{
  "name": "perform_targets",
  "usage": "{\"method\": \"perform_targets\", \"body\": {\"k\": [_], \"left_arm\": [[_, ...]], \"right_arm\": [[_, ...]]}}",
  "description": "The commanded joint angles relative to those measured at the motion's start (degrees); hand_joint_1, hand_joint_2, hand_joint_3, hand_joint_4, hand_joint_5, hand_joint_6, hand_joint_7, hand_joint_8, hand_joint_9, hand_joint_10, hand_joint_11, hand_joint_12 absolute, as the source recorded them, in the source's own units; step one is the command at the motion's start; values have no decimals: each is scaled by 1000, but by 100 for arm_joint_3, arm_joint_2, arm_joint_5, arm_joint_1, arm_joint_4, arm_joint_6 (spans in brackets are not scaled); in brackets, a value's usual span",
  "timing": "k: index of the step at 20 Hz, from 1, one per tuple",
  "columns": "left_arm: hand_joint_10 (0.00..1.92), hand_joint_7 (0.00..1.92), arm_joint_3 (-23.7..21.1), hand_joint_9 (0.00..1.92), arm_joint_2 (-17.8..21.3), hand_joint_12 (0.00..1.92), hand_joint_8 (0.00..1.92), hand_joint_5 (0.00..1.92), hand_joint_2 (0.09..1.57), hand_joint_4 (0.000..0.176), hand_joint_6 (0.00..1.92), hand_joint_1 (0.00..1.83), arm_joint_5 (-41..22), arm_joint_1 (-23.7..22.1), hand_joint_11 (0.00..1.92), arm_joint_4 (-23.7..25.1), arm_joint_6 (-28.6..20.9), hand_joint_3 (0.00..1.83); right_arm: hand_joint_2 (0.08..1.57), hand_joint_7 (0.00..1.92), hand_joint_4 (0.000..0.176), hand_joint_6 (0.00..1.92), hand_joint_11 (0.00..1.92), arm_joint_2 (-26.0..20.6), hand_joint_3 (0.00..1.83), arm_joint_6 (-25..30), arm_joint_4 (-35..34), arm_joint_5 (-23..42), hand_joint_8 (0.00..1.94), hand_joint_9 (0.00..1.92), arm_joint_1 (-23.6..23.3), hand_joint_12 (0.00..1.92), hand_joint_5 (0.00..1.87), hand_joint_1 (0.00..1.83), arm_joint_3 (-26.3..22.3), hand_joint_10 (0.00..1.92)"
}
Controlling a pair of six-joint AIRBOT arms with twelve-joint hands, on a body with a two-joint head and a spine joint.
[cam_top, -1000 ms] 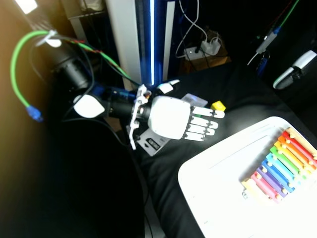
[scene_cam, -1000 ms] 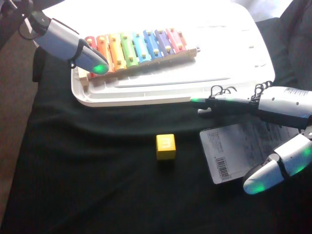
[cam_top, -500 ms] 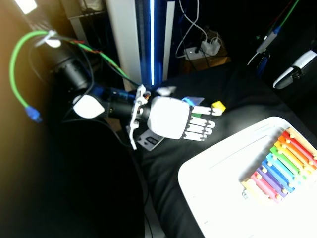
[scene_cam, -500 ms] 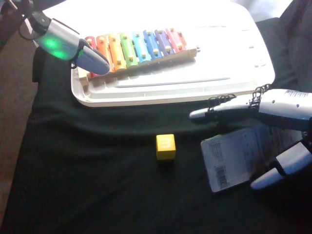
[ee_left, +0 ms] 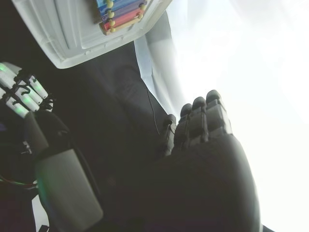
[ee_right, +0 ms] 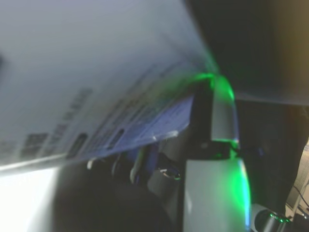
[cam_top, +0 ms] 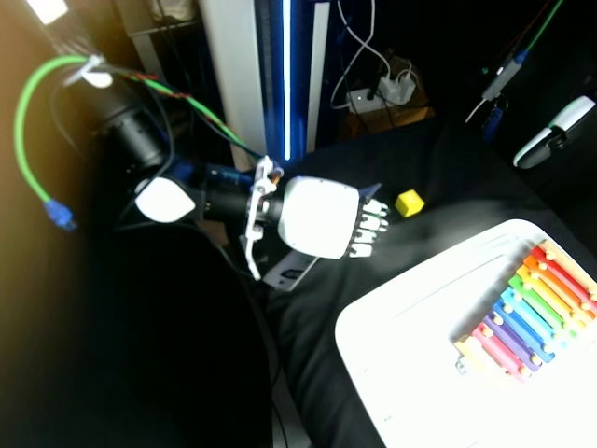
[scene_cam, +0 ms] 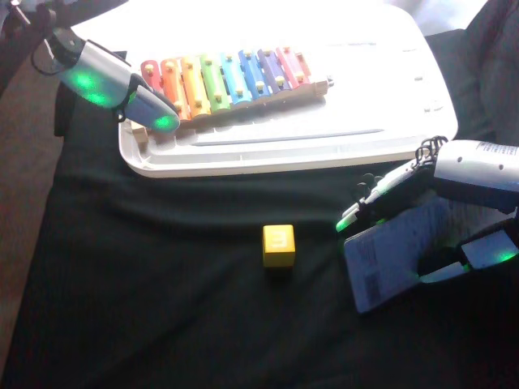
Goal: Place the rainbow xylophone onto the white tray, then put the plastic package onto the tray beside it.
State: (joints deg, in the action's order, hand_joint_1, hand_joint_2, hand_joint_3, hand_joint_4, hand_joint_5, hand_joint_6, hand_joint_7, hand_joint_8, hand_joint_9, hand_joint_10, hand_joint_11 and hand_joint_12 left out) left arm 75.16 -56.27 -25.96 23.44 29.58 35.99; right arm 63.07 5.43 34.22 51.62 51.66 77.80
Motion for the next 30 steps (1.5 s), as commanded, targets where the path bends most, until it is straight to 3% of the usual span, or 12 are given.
{"method": "perform_targets", "body": {"k": [1,2,3,6,7,9,14,18,19,21,28,30], "left_arm": [[1,0,-15,4,-19,0,0,0,692,71,0,787,-578,-51,0,-166,-3,0],[0,0,-15,1,-19,0,0,0,707,73,0,806,-576,-50,0,-166,-3,7],[0,0,-15,0,-19,1,0,0,714,56,0,803,-569,-50,3,-166,-3,9],[0,0,-16,0,-19,0,0,0,719,72,0,802,-552,-48,0,-166,-2,8],[0,0,-16,0,-19,0,0,0,712,65,0,803,-544,-46,0,-165,-2,4],[1,0,-16,2,-19,0,0,0,719,62,0,787,-532,-37,0,-164,-1,6],[3,0,-16,10,-20,3,0,0,723,88,0,793,-525,-35,7,-161,1,4],[4,0,-16,13,-21,4,0,0,721,80,0,795,-504,-25,8,-149,3,2],[5,0,-16,15,-22,5,0,0,723,83,0,787,-499,-25,11,-146,4,2],[2,0,-15,8,-21,4,0,0,728,90,0,799,-491,-21,9,-146,4,4],[1,0,-14,9,-21,7,0,0,734,78,0,764,-470,3,14,-144,5,4],[0,0,-14,6,-20,5,0,0,730,94,0,786,-465,9,9,-142,5,1]], "right_arm": [[1172,645,0,10,648,11,6,-31,-95,337,1317,753,-36,1665,860,1626,-16,1422],[1173,657,0,896,702,11,43,-21,-95,337,1394,759,-36,1671,763,1516,-15,1405],[1190,676,0,1082,738,8,10,2,-95,337,1371,722,-36,1660,773,1490,-13,1416],[1159,789,0,970,678,-12,0,26,-97,338,1216,796,-36,1654,912,1486,-7,1262],[1131,857,0,962,753,-23,0,36,-100,338,1090,933,-37,1233,927,1399,1,1218],[1107,921,0,950,924,-35,0,57,-100,339,955,1058,-37,995,905,1382,8,1109],[1091,1075,0,727,1065,-35,0,58,-104,340,1038,1218,-38,1331,1011,1282,29,843],[1072,1155,0,778,1076,-200,0,57,-106,363,868,1332,-56,1151,1010,1277,51,463],[1037,1169,0,617,1057,-226,3,57,-109,381,663,1248,-75,1138,1052,1381,52,838],[1086,1120,0,678,1178,-280,1,56,-113,416,989,1350,-150,1251,1005,1289,52,811],[1074,1207,0,872,1283,-407,2,3,-115,514,779,1524,-406,655,948,1289,52,162],[1103,1136,0,889,1306,-419,0,-10,-116,528,936,1578,-461,715,901,1279,52,116]]}}
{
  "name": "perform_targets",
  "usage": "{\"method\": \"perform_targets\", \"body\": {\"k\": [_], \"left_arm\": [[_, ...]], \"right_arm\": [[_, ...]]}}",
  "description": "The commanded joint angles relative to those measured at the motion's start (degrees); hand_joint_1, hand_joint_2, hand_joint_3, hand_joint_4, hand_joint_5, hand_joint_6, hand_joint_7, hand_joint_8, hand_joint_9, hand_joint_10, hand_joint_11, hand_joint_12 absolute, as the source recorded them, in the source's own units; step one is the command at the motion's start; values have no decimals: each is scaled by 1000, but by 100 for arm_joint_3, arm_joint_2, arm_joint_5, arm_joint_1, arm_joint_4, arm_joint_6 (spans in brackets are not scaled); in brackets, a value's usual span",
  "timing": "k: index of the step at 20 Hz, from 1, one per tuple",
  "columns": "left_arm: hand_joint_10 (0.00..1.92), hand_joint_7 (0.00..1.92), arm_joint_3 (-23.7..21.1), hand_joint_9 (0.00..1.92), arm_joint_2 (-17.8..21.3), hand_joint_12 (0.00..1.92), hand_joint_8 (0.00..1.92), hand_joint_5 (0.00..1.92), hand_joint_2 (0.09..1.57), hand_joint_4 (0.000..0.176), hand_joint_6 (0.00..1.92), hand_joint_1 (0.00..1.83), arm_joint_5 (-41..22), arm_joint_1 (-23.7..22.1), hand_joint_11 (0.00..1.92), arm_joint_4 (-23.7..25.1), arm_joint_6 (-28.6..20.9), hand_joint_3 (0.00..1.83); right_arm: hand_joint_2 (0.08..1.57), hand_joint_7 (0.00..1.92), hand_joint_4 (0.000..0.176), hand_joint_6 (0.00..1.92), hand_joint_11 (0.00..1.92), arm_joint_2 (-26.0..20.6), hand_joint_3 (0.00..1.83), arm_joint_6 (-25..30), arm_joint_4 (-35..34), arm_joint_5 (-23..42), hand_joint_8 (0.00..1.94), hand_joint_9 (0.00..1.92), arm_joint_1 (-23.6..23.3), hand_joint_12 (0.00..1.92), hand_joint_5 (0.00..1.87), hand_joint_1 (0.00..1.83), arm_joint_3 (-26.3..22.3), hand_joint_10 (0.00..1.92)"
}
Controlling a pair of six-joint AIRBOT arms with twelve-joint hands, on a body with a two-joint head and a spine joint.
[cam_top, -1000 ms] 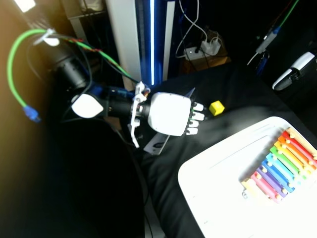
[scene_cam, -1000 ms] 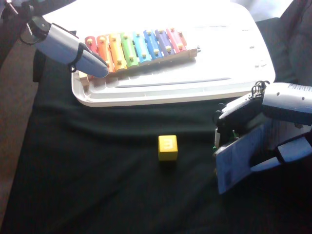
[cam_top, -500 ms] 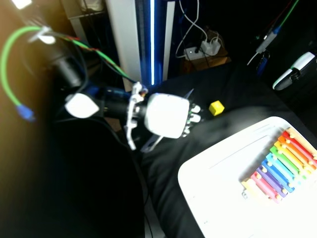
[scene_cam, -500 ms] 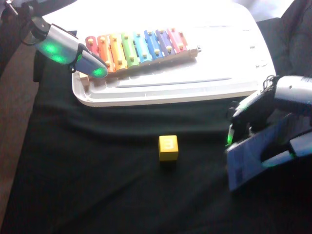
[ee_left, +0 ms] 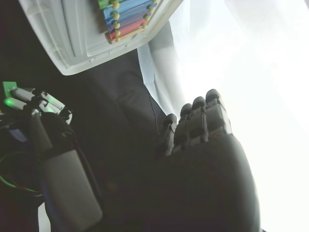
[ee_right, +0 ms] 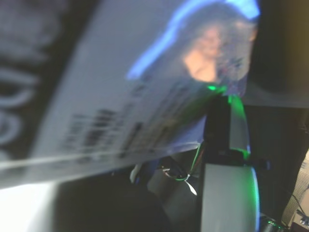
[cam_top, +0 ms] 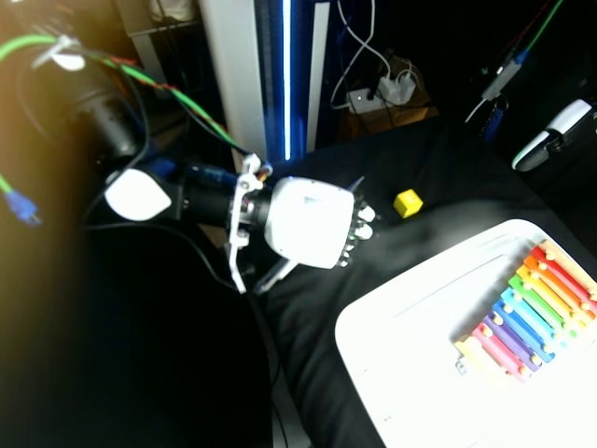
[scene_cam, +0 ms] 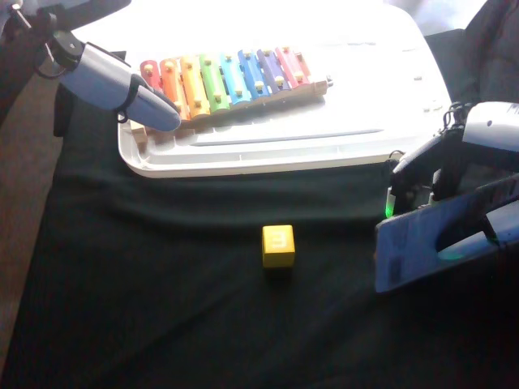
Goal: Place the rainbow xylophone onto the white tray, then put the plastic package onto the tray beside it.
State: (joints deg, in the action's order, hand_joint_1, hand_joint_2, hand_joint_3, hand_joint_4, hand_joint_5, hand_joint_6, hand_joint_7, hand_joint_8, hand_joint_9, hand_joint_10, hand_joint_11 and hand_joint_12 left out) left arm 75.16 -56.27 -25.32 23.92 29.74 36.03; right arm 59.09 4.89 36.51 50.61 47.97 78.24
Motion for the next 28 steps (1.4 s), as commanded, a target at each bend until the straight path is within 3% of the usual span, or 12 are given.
{"method": "perform_targets", "body": {"k": [1,5,6,7,9,14,17,19,21,22,24,28], "left_arm": [[3,0,-13,13,-19,6,0,0,725,97,0,784,-527,-35,12,-158,0,0],[3,0,-10,17,-19,7,0,0,719,69,0,785,-523,-11,13,-157,1,0],[0,0,-7,7,-20,0,0,0,729,73,0,808,-523,-4,0,-157,1,2],[0,0,-7,7,-20,0,0,0,729,73,0,808,-523,-1,0,-157,1,2],[3,0,-7,15,-21,4,0,0,733,87,0,793,-524,10,8,-157,1,3],[0,0,7,0,-38,0,0,0,738,101,0,847,-524,53,0,-157,4,3],[7,0,31,17,-77,6,0,0,738,94,0,834,-522,69,14,-156,5,2],[6,0,31,20,-77,7,0,0,739,94,0,826,-521,79,15,-157,5,2],[7,0,32,25,-85,8,0,0,738,91,0,847,-511,84,18,-157,5,1],[7,0,34,26,-90,12,0,0,740,66,0,834,-507,86,26,-157,5,1],[2,0,34,18,-90,13,0,0,738,54,0,815,-505,90,27,-156,5,0],[8,0,31,38,-93,19,0,0,725,56,0,822,-492,96,40,-156,5,0]], "right_arm": [[1102,1141,0,892,1288,-26,0,43,-347,635,922,1576,-128,744,901,1280,8,99],[1070,1199,0,808,1121,-62,0,-58,-446,678,800,1531,-364,821,981,1289,25,46],[1015,1378,0,630,1030,-75,0,-132,-467,679,205,1349,-457,823,1069,1387,32,592],[1015,1378,0,630,1030,-76,0,-153,-472,679,205,1349,-493,823,1069,1387,37,592],[1029,1352,0,709,1232,-77,4,-229,-517,679,473,1495,-625,785,1049,1306,72,164],[1087,1101,0,666,1059,-64,2,-374,-636,684,1019,1519,-848,1278,1020,1287,188,79],[1116,926,0,944,1008,26,0,-382,-743,690,1223,1024,-924,1701,981,1194,332,1397],[1152,906,0,701,924,107,0,-381,-769,684,1372,976,-1042,1726,970,1255,441,1407],[1137,937,0,1008,1003,185,0,-381,-774,661,1271,1005,-1144,1841,940,1183,537,1617],[1134,955,0,734,676,229,0,-379,-780,634,1281,889,-1199,1588,982,1247,590,1233],[1090,1079,0,611,902,289,0,-378,-780,582,1064,1104,-1284,1510,1045,1280,654,884],[1054,1131,0,719,1343,372,0,-378,-782,560,1430,1299,-1422,1884,1123,1200,740,1781]]}}
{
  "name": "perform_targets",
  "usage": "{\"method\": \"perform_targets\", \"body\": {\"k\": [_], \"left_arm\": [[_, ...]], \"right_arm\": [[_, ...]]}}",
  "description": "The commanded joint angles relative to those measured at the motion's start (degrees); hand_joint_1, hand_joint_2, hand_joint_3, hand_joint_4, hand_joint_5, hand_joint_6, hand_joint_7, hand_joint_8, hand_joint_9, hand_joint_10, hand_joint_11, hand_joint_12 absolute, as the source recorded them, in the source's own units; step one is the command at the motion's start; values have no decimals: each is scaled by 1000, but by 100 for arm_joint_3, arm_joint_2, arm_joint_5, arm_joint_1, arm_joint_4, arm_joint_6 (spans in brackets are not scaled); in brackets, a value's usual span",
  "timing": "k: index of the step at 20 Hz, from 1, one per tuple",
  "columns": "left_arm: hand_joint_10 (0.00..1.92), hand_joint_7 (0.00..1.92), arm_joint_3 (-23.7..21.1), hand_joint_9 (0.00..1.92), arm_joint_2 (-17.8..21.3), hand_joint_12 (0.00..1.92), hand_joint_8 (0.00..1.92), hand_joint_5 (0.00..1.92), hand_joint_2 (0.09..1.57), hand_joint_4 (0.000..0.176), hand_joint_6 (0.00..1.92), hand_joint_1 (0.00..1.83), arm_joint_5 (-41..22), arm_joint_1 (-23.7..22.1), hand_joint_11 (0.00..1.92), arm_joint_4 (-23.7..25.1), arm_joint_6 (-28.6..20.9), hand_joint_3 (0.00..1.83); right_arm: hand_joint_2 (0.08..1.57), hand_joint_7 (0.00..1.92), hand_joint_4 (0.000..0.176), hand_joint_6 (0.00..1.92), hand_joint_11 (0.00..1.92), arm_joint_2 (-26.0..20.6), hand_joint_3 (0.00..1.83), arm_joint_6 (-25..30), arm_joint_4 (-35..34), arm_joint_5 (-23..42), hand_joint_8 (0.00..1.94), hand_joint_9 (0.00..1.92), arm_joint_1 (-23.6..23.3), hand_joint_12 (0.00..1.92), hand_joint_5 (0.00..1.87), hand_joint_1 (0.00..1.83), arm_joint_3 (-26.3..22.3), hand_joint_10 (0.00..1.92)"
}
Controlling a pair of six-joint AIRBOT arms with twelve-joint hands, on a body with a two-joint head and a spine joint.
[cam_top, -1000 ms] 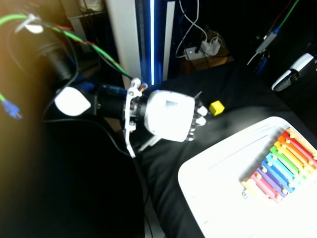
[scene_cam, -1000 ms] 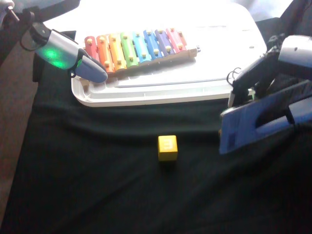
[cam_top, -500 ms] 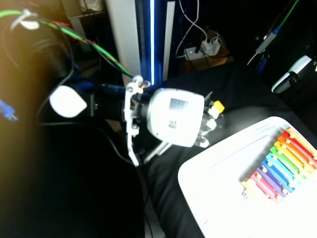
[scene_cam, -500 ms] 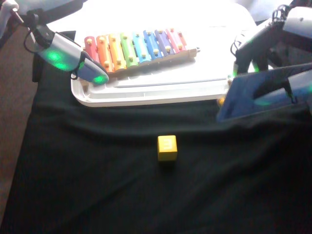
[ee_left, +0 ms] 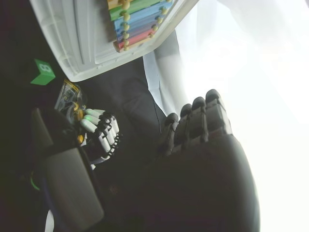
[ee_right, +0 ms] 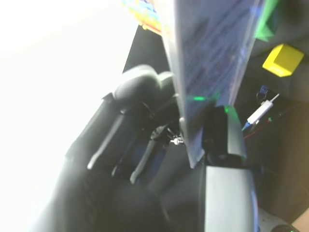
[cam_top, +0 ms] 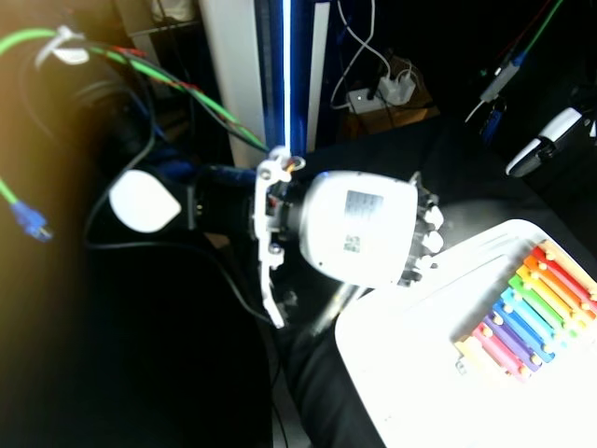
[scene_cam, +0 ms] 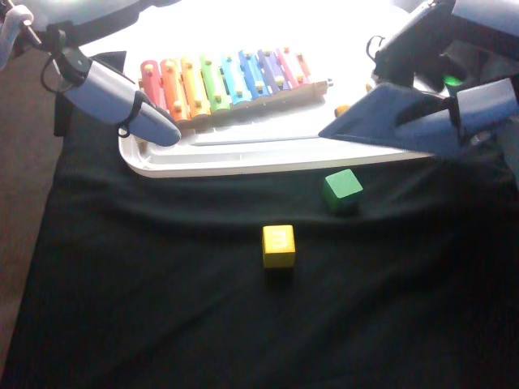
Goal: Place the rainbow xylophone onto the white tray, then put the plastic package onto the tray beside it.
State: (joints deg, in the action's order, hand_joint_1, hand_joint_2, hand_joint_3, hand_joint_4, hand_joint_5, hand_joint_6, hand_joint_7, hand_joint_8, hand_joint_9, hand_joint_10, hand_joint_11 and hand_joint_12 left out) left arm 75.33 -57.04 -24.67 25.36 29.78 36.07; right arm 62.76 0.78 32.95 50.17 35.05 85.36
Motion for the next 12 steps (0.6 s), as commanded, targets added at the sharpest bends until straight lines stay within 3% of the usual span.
{"method": "perform_targets", "body": {"k": [1,2,3,4,5,6,7,8,10,12], "left_arm": [[9,0,14,42,-17,23,0,0,724,48,0,815,-556,-49,46,-161,0,0],[7,0,14,40,-18,25,0,0,722,43,0,820,-556,-48,51,-161,0,0],[3,0,14,32,-20,25,0,0,720,40,0,822,-556,-47,50,-160,0,0],[1,0,14,28,-25,26,0,0,716,46,0,829,-556,-46,53,-160,1,0],[3,0,16,33,-30,29,0,0,714,48,0,824,-556,-44,59,-158,1,0],[4,0,18,35,-31,30,0,0,718,42,0,832,-555,-43,59,-158,1,0],[3,0,19,33,-31,28,0,0,714,35,0,830,-555,-42,55,-158,1,0],[0,0,20,27,-31,26,0,0,717,31,0,832,-552,-42,50,-158,1,0],[0,0,19,21,-33,27,0,0,724,30,0,825,-552,-41,49,-158,1,0],[0,0,19,11,-44,14,0,0,725,41,0,855,-552,-41,17,-159,1,0]], "right_arm": [[1050,1131,0,704,1361,18,0,34,-426,604,1597,1314,-167,1906,1133,1202,42,1834],[1100,1026,0,585,1214,24,0,34,-426,603,1314,1217,-197,1700,1067,1262,50,1468],[1065,1103,0,484,1134,26,0,34,-425,603,1047,1203,-215,1499,1142,1288,53,1049],[1045,1149,0,450,1095,34,1,34,-425,603,931,1228,-225,1398,1171,1294,67,860],[1029,1152,0,408,1064,44,0,34,-425,602,712,1202,-232,1338,1167,1382,88,950],[1038,1116,0,659,1059,73,6,34,-425,585,651,1179,-264,1319,1088,1386,131,949],[1086,1040,0,570,1035,94,0,34,-425,559,1065,1129,-303,1562,1082,1302,162,1072],[1103,948,0,453,963,111,0,34,-423,534,1094,1013,-341,1640,1089,1371,189,1308],[1096,935,0,544,947,138,1,34,-395,440,1039,1007,-432,1648,1079,1387,240,1295],[1079,986,0,361,947,175,0,33,-386,363,990,1031,-471,1587,1150,1397,286,1270]]}}
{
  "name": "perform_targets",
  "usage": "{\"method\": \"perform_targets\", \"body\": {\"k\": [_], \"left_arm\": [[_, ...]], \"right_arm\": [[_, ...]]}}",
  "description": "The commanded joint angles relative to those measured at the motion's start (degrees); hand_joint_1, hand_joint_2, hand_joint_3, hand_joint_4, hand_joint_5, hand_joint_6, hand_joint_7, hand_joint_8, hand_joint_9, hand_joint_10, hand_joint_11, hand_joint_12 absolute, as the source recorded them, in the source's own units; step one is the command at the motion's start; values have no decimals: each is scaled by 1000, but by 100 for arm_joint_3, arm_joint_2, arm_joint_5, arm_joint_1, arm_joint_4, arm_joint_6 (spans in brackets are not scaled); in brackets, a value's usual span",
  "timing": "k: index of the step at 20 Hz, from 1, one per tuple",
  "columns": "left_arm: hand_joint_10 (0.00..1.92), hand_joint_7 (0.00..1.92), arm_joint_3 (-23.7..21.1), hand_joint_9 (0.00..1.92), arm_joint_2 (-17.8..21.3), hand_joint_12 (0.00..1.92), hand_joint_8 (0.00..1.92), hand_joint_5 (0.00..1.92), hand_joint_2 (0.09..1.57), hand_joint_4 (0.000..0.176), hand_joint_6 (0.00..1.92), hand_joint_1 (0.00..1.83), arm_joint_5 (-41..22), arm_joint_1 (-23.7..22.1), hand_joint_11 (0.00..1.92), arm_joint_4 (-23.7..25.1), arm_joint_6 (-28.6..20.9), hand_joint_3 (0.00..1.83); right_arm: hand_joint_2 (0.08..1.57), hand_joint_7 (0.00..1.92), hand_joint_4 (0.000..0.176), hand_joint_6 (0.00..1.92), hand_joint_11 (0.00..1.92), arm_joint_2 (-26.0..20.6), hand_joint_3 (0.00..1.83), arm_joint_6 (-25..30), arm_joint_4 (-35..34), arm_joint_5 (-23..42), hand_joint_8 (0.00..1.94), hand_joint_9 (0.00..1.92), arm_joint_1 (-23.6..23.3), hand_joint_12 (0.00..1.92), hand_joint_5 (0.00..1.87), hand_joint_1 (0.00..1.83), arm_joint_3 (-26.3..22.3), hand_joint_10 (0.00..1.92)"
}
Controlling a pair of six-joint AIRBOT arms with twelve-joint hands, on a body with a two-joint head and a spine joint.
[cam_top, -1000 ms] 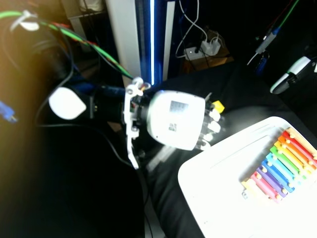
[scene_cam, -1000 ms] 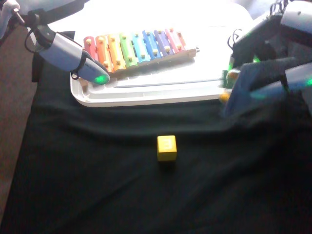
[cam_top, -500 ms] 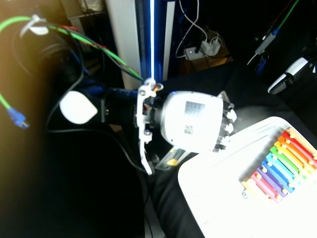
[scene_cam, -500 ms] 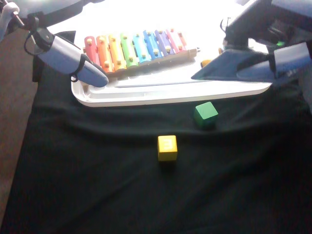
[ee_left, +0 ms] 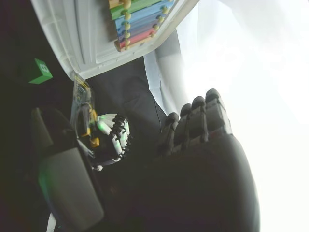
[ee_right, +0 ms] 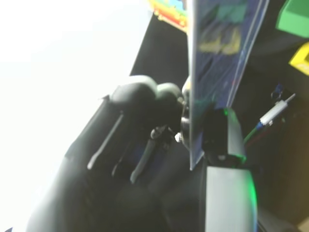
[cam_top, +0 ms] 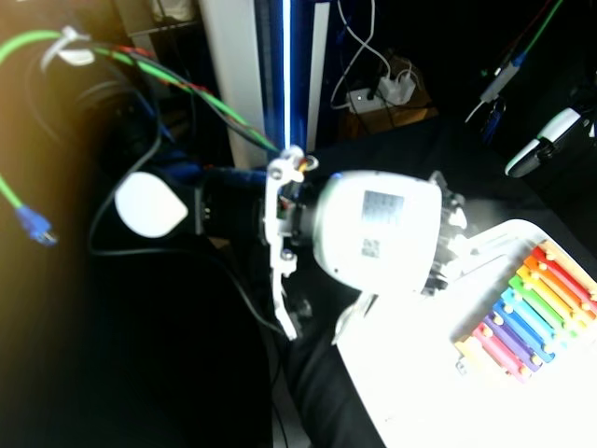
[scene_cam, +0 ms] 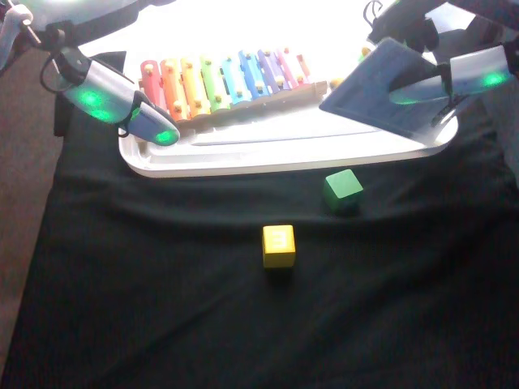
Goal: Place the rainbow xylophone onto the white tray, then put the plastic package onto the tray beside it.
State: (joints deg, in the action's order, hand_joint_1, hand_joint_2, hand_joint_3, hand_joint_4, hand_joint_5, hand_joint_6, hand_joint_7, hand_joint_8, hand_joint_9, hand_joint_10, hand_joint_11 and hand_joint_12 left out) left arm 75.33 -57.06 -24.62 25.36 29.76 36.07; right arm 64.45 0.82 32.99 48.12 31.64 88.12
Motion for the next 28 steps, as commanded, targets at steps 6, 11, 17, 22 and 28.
{"method": "perform_targets", "body": {"k": [6,11,17,22,28], "left_arm": [[11,0,24,35,-36,18,0,0,726,32,0,849,-623,-66,18,-185,-4,0],[15,0,4,63,-40,37,0,0,733,8,0,811,-630,-81,47,-204,-8,3],[2,32,-24,142,-40,622,3,0,737,0,0,838,-662,-74,0,-238,-15,3],[12,0,-32,60,-29,244,0,0,759,0,0,862,-667,-69,0,-241,-30,7],[12,25,-31,146,-4,522,3,0,745,9,0,806,-674,-68,0,-268,-34,0]], "right_arm": [[1090,1073,0,705,999,113,0,36,157,-146,1054,1158,-714,1330,1027,1279,156,811],[1073,1045,0,419,959,354,0,284,261,-260,1107,1137,-845,1413,1175,1291,456,949],[1069,1145,0,742,858,507,0,399,322,-489,890,1149,-848,1340,1035,1277,582,729],[1066,1128,0,638,1122,643,0,470,431,-708,940,1261,-847,1371,1079,1284,671,745],[1050,1166,0,553,1164,934,1,518,648,-1021,881,1256,-842,1317,1111,1301,832,809]]}}
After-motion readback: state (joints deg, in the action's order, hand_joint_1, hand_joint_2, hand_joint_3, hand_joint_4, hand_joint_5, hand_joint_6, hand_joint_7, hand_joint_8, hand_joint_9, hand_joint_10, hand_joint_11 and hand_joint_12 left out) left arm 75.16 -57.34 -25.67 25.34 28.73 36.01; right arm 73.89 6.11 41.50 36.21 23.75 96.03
